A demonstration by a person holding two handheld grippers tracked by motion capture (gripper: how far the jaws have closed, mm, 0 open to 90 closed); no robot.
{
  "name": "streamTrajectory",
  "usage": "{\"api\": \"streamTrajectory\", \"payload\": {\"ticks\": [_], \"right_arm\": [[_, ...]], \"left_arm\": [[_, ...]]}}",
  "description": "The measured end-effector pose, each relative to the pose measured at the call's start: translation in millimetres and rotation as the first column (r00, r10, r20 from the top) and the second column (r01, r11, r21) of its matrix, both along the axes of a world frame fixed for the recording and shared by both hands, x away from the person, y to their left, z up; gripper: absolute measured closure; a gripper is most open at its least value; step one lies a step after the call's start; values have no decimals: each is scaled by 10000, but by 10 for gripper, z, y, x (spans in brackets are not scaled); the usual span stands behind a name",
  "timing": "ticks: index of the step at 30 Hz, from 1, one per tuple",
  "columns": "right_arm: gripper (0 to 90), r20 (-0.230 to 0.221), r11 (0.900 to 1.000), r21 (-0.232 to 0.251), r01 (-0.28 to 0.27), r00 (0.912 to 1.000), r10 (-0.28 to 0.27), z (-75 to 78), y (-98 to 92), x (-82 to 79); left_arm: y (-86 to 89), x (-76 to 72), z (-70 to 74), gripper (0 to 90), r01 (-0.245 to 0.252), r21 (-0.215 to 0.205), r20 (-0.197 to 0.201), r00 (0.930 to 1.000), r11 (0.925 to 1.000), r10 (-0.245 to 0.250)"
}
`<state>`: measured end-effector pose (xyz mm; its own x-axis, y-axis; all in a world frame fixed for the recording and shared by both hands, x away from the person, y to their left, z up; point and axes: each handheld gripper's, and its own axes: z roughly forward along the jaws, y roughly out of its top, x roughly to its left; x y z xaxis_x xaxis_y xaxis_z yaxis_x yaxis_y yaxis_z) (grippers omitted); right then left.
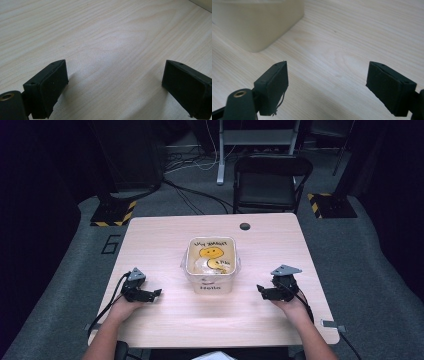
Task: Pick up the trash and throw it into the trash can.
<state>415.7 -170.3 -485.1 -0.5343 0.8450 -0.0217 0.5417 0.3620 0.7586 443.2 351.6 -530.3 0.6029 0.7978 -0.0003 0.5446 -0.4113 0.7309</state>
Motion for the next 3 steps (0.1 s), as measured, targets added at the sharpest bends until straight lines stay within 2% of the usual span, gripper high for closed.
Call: {"api": "streamTrajectory", "payload": {"ticks": [3], "right_arm": [[134,103,9990,-214,392,9992,-390,-52,-53,5]], "left_arm": [[0,0,0,60,-1,-1,2,10000,10000,1]]}}
